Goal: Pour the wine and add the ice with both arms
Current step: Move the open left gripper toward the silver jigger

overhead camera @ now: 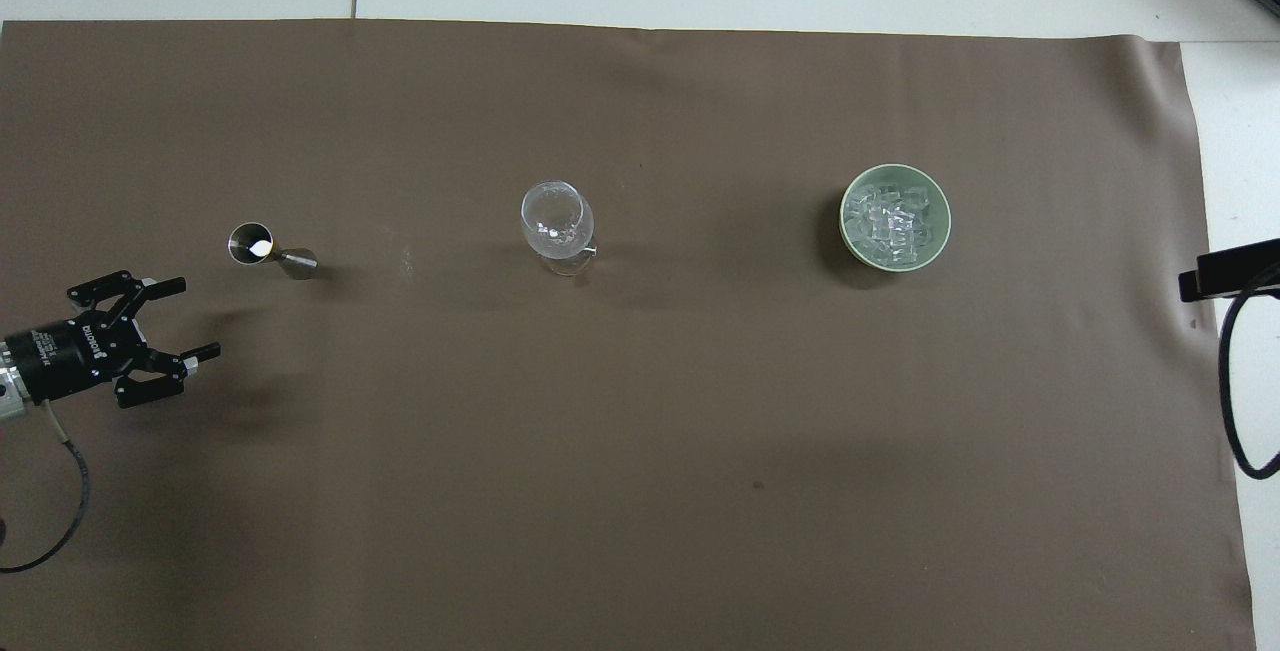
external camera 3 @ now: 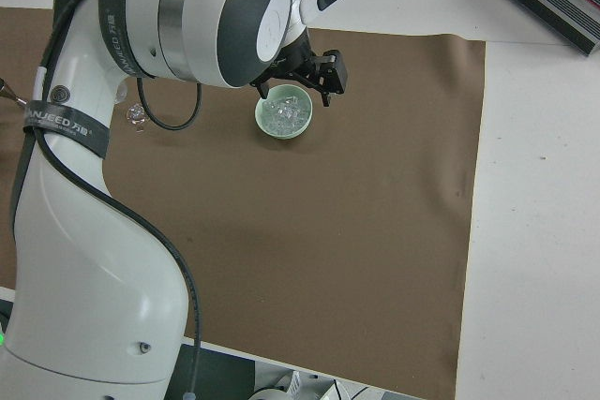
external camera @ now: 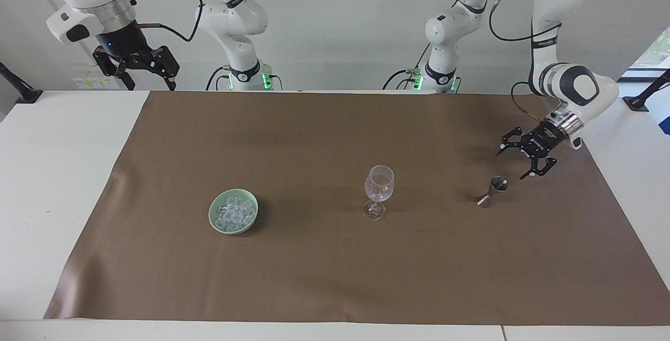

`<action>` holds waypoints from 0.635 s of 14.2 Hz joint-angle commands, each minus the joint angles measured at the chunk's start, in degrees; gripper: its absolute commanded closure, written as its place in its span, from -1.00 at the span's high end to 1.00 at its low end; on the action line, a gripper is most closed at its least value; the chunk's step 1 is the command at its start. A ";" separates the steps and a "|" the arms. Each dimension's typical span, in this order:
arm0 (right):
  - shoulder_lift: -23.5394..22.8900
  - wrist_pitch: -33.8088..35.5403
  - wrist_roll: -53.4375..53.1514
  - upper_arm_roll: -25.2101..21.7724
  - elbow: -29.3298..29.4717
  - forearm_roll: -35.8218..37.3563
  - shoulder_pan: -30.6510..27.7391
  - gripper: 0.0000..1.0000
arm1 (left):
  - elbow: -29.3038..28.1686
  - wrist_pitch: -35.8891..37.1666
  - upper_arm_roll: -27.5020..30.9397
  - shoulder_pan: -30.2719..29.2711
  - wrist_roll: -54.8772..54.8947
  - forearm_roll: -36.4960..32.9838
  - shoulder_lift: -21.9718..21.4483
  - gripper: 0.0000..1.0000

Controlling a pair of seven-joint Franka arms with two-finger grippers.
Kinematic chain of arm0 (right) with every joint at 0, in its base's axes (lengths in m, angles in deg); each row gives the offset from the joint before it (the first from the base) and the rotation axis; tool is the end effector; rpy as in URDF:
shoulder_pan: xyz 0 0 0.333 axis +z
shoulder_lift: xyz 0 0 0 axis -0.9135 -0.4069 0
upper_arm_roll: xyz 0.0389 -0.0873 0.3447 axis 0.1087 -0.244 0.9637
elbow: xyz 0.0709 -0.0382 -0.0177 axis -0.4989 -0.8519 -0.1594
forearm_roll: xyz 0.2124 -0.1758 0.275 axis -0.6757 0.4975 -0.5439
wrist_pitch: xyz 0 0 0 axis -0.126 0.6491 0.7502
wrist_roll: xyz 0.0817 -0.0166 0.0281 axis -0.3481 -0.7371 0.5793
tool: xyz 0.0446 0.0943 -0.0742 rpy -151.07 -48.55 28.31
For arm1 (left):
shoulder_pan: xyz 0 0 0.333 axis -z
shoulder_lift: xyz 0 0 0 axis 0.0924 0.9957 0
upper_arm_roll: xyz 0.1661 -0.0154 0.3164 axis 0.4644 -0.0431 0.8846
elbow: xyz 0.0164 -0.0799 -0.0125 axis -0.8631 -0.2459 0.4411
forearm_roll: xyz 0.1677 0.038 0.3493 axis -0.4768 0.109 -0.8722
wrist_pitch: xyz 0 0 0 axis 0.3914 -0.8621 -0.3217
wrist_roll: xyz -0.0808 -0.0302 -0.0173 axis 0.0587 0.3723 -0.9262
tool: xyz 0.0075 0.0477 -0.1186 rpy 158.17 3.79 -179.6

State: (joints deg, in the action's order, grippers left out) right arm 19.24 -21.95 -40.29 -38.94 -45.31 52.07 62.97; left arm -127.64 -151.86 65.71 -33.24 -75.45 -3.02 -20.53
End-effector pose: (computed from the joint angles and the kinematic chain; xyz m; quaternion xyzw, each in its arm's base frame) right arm 0.5174 -0.0481 0.6786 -0.9999 0.0151 0.0011 0.0045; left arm 0.4996 0.1321 0.3281 0.4006 0.7737 -0.2762 0.4058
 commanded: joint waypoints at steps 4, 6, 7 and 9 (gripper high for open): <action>0.11 0.35 1.72 -0.08 -0.13 -0.87 -0.14 1.00 | 1.12 0.98 -0.28 3.15 11.67 5.54 3.54 1.00; 0.11 0.35 1.72 -0.08 -0.13 -0.87 -0.14 1.00 | 1.21 0.89 -0.36 3.59 12.40 7.56 5.03 1.00; 0.11 0.35 1.72 -0.08 -0.13 -0.87 -0.14 1.00 | 1.21 0.89 -0.37 3.68 12.40 8.44 5.03 1.00; 0.11 0.35 1.72 -0.08 -0.13 -0.87 -0.14 1.00 | 1.21 0.63 -0.54 3.95 12.40 10.54 5.99 1.00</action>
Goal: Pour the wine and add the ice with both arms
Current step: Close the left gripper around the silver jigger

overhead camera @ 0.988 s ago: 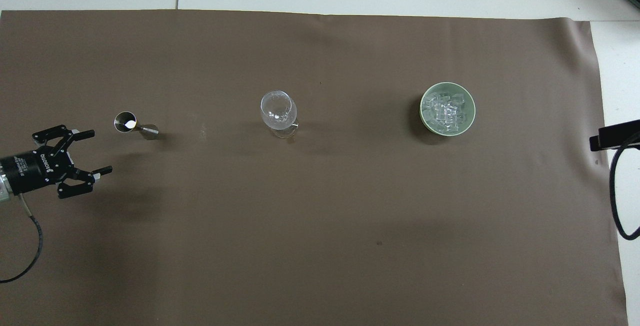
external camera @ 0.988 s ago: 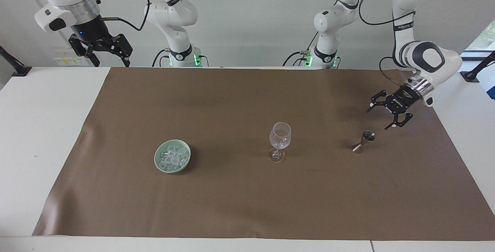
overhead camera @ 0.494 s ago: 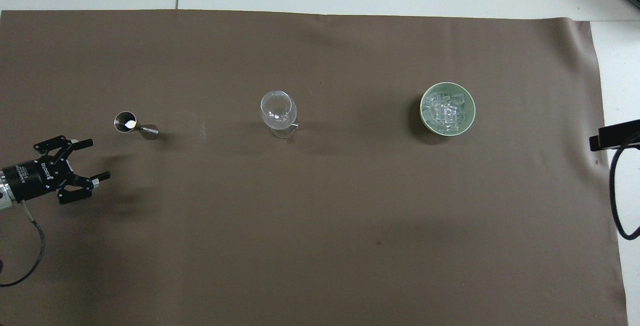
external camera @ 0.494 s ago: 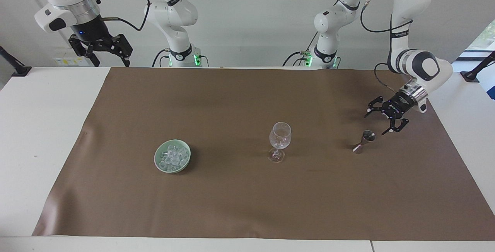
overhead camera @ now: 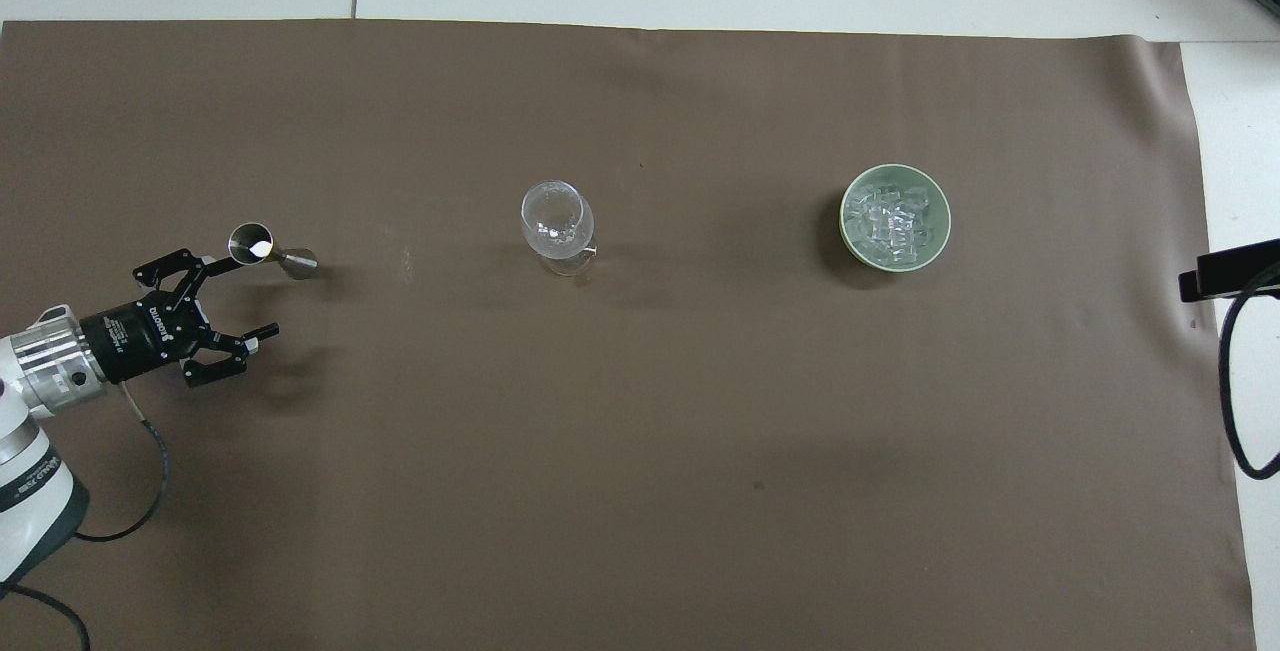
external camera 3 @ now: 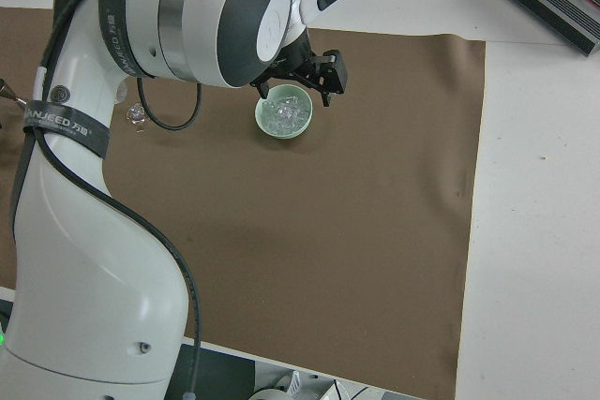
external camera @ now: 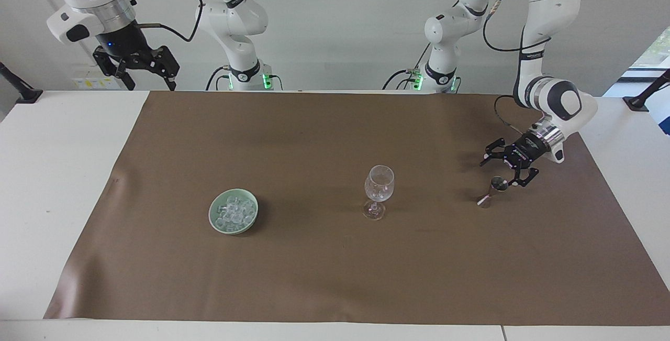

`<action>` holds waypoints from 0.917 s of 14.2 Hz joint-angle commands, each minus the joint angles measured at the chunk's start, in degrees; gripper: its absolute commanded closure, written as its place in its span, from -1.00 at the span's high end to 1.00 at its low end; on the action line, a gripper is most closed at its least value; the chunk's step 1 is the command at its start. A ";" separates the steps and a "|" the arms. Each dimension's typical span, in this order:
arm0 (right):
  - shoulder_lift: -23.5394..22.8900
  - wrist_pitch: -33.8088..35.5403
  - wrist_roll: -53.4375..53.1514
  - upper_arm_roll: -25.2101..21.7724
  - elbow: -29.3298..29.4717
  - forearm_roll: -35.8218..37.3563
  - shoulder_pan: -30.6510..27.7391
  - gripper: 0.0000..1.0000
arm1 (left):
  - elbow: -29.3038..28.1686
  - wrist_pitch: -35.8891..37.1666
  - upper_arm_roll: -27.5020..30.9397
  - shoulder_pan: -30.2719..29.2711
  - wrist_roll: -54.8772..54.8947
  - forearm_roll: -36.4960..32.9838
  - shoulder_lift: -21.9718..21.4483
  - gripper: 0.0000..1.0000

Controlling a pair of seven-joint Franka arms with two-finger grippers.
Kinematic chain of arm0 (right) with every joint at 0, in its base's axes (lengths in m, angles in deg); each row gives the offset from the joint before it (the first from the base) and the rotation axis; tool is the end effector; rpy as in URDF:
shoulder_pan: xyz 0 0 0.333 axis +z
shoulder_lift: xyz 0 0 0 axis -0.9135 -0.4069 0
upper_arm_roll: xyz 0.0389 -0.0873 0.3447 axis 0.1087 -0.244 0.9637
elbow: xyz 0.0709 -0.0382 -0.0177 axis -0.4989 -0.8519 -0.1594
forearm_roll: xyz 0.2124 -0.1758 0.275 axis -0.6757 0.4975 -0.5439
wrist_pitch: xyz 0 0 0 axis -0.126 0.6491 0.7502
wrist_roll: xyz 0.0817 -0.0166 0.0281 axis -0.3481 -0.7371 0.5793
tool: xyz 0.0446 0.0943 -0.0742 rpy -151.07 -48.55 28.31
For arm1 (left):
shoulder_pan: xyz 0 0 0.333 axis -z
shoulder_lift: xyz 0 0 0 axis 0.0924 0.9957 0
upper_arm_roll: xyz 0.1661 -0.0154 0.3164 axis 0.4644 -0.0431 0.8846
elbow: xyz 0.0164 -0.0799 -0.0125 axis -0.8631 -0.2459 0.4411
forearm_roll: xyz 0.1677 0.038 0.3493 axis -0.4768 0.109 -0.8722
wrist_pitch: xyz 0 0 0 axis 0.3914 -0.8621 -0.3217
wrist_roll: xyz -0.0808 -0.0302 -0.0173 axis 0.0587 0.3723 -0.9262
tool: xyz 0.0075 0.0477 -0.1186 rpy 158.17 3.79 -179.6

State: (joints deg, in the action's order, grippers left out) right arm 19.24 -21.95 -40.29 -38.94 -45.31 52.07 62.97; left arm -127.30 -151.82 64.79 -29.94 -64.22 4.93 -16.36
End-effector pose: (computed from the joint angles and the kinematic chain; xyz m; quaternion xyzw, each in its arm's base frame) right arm 0.5174 -0.0481 0.6786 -0.9999 0.0151 0.0011 0.0045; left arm 0.5168 0.0951 0.3002 0.4328 0.7300 -0.2767 0.4508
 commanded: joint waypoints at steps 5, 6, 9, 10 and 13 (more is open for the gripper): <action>0.12 0.35 1.72 -0.08 -0.13 -0.87 -0.14 1.00 | 1.31 0.67 0.30 0.64 2.31 5.59 4.20 1.00; 0.12 0.35 1.72 -0.08 -0.13 -0.87 -0.14 1.00 | 1.66 0.67 0.30 0.73 2.49 6.29 4.38 1.00; 0.12 0.35 1.72 -0.08 -0.13 -0.87 -0.14 1.00 | 2.10 0.67 -0.58 0.73 3.89 7.88 4.82 1.00; 0.12 0.35 1.72 -0.08 -0.13 -0.87 -0.14 1.00 | 2.27 0.67 -0.67 0.82 4.60 8.23 4.82 1.00; 0.12 0.35 1.72 -0.08 -0.13 -0.87 -0.14 1.00 | 2.45 0.58 -0.76 1.96 5.57 10.16 5.17 1.00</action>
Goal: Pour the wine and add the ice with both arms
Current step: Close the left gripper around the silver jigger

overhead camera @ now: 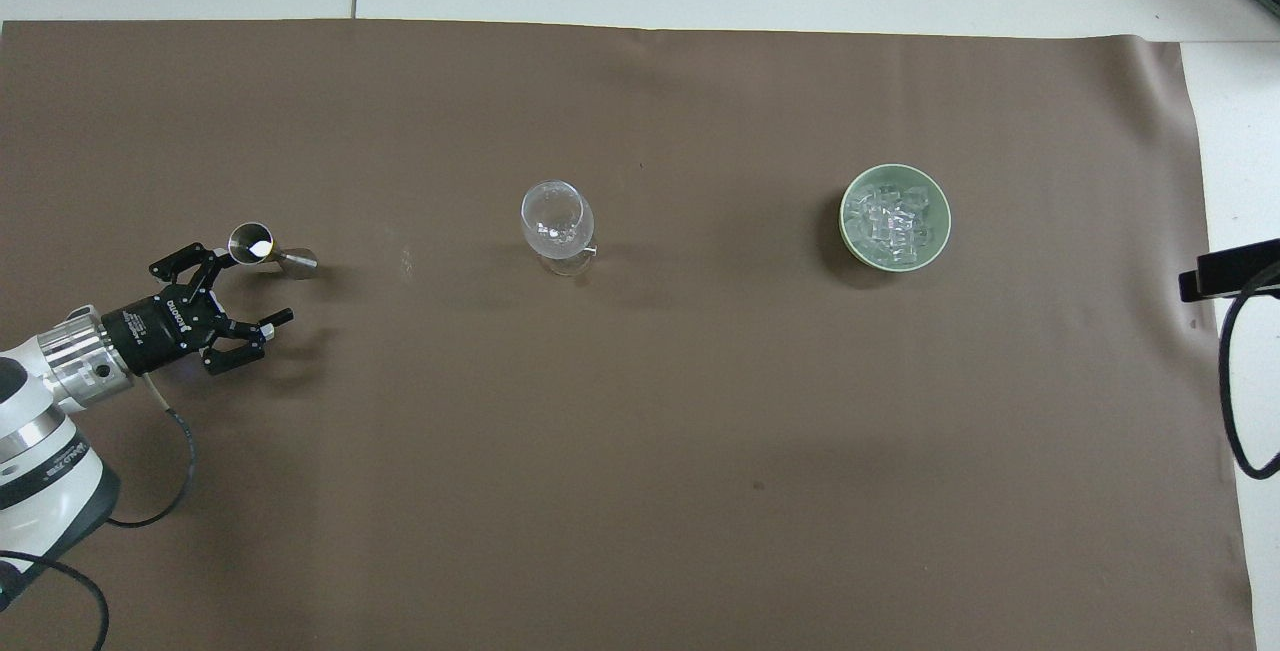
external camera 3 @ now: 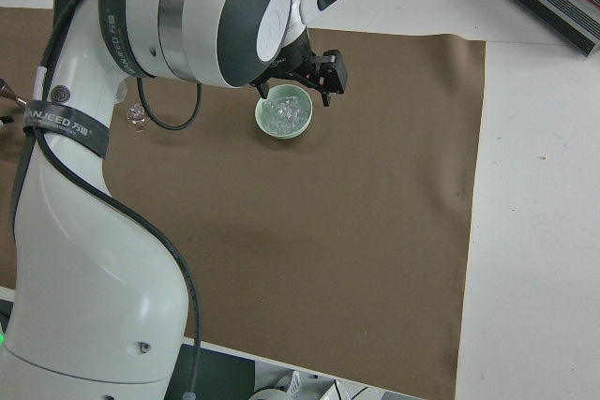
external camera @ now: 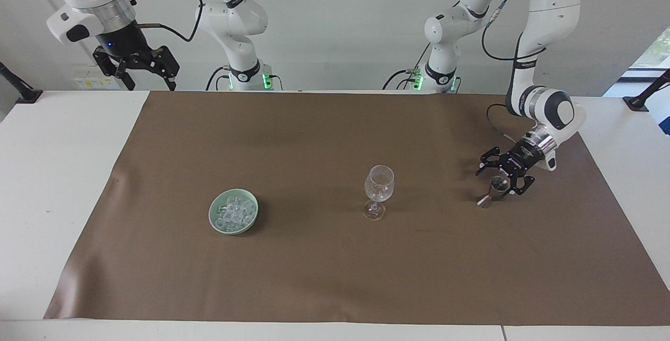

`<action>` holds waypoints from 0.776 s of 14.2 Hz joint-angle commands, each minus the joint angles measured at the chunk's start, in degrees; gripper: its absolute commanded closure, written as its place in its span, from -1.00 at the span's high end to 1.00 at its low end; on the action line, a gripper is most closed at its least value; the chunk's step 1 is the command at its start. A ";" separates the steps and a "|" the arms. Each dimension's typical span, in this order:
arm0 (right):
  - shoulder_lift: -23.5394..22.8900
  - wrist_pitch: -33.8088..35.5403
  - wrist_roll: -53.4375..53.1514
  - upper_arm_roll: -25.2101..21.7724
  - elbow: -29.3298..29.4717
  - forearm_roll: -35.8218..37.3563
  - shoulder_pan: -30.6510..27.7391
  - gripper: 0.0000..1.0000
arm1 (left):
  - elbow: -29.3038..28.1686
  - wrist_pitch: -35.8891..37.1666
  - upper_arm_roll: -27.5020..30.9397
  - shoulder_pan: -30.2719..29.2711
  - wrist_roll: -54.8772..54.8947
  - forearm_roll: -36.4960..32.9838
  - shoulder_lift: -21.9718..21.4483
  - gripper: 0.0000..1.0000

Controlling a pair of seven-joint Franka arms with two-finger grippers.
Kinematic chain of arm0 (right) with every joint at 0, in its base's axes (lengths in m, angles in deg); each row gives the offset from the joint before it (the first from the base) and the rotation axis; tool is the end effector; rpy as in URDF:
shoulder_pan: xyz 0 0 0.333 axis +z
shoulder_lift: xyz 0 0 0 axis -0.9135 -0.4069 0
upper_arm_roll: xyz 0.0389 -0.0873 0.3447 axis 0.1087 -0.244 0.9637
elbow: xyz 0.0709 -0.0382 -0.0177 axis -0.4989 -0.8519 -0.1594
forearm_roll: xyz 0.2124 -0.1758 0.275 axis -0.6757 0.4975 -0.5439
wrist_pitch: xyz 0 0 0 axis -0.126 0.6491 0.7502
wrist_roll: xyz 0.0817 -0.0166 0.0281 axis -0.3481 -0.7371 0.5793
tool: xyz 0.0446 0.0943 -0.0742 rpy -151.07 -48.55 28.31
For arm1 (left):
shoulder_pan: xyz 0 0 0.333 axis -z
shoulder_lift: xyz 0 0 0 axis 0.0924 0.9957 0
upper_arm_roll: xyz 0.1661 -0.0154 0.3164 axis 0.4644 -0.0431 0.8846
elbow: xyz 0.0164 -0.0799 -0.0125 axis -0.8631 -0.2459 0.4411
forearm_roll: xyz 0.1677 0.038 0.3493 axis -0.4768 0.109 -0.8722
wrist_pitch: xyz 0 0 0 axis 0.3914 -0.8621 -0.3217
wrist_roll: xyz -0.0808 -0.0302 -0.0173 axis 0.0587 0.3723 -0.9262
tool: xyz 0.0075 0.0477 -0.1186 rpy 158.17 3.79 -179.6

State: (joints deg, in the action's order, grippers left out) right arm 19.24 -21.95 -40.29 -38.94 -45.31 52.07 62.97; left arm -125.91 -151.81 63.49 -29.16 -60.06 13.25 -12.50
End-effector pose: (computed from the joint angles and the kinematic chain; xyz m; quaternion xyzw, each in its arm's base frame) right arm 0.5174 -0.0481 0.6786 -0.9999 0.0151 0.0011 0.0045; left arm 0.5345 0.0796 0.2815 0.4021 0.7200 -0.2823 0.4901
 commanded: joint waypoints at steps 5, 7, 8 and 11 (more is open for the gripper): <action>0.11 0.35 1.72 -0.08 -0.13 -0.87 -0.14 1.00 | 2.73 0.05 0.54 1.18 1.41 2.36 3.42 1.00; 0.11 0.43 1.72 -0.08 -0.13 -0.87 -0.14 1.00 | 3.00 0.05 0.54 1.18 1.49 2.71 3.51 1.00; 0.11 0.35 1.72 -0.08 -0.13 -0.87 -0.14 1.00 | 3.00 0.05 0.54 1.18 1.41 3.24 3.51 1.00; 0.11 0.35 1.72 -0.08 -0.13 -0.87 -0.14 1.00 | 3.00 0.05 0.45 1.09 1.41 3.33 3.42 1.00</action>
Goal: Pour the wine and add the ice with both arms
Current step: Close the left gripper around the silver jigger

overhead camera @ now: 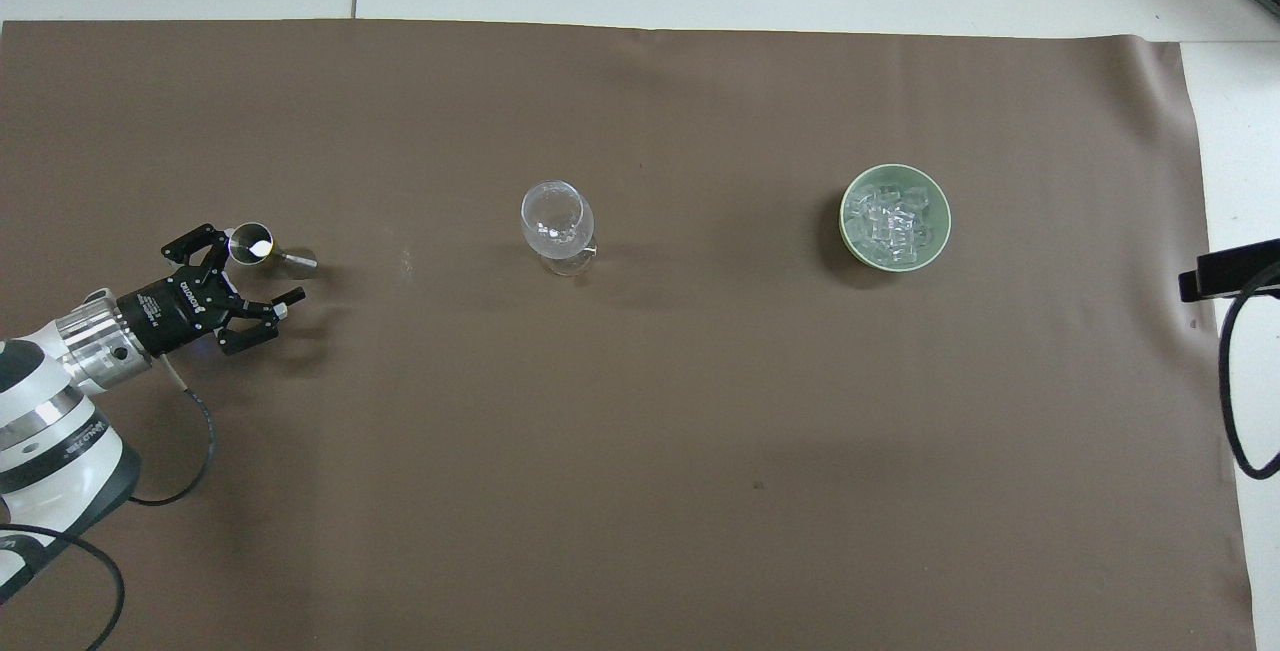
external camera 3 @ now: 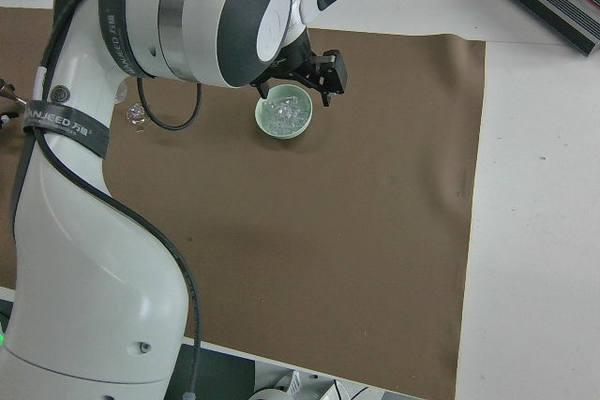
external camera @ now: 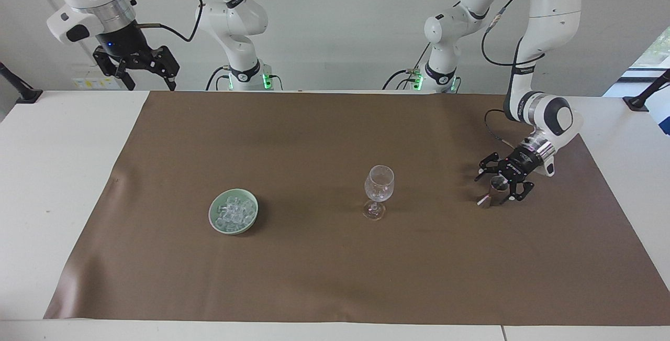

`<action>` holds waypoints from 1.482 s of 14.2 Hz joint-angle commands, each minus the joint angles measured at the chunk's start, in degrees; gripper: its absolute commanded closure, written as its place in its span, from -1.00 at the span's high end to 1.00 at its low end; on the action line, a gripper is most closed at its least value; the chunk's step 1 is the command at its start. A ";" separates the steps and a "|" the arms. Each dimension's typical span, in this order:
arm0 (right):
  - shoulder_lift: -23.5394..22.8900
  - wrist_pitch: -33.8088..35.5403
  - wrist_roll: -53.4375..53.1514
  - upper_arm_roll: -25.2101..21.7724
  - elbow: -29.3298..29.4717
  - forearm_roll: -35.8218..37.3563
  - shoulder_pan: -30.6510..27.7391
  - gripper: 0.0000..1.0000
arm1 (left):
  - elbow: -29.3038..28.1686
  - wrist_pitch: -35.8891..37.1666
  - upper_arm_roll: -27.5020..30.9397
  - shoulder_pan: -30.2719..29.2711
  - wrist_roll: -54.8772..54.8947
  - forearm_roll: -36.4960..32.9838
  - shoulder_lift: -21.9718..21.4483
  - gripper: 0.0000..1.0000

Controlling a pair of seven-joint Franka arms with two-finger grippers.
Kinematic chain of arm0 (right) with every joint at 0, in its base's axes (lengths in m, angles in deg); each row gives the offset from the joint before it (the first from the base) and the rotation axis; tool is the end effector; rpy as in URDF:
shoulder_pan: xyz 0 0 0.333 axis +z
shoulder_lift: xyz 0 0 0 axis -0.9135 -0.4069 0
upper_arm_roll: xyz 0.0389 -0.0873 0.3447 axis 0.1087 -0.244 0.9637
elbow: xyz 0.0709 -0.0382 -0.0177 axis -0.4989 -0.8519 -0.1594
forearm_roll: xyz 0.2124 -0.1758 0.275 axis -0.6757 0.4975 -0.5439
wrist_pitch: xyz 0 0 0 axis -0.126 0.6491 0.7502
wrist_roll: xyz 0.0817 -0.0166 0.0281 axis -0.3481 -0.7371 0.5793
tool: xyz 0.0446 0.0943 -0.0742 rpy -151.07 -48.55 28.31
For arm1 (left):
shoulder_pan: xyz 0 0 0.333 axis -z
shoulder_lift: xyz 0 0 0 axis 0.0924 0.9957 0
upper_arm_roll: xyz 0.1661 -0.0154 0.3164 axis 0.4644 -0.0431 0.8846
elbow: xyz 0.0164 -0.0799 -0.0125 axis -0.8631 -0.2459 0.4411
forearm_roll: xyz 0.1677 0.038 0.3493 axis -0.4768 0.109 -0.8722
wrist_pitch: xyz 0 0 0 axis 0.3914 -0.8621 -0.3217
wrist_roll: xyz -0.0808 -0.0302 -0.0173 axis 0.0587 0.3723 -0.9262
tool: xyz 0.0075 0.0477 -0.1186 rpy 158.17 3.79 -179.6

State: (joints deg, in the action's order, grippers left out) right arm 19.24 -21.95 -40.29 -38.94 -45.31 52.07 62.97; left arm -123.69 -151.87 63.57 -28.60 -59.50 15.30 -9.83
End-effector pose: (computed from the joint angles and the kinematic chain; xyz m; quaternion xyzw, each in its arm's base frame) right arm 0.5174 -0.0481 0.6786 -0.9999 0.0151 0.0011 0.0045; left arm 0.5488 0.0794 0.2722 0.3906 0.7192 -0.2839 0.4995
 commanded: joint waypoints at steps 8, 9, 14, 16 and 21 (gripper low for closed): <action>0.12 0.35 1.72 -0.08 -0.13 -0.87 -0.14 1.00 | 0.86 0.10 0.37 0.62 1.12 1.99 0.84 0.51; 0.12 0.35 1.72 -0.08 -0.13 -0.87 -0.14 1.00 | 0.86 0.02 0.37 0.62 1.12 1.99 0.93 0.45; 0.12 0.35 1.63 -0.08 -0.13 -0.87 -0.14 1.00 | 0.86 0.02 0.37 0.62 1.20 2.08 0.93 0.15; 0.12 0.35 1.72 -0.08 -0.13 -0.87 -0.14 1.00 | 0.86 0.02 0.46 0.62 1.20 2.08 0.93 0.07; 0.12 0.35 1.72 -0.08 -0.13 -0.87 -0.14 1.00 | 0.86 0.02 0.46 0.62 1.20 1.99 1.19 -0.16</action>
State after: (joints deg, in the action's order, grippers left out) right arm 19.24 -21.95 -40.29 -38.94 -45.31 52.07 62.97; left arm -123.56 -151.89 63.59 -28.59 -59.28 16.11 -9.59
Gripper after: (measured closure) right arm 0.000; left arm 0.533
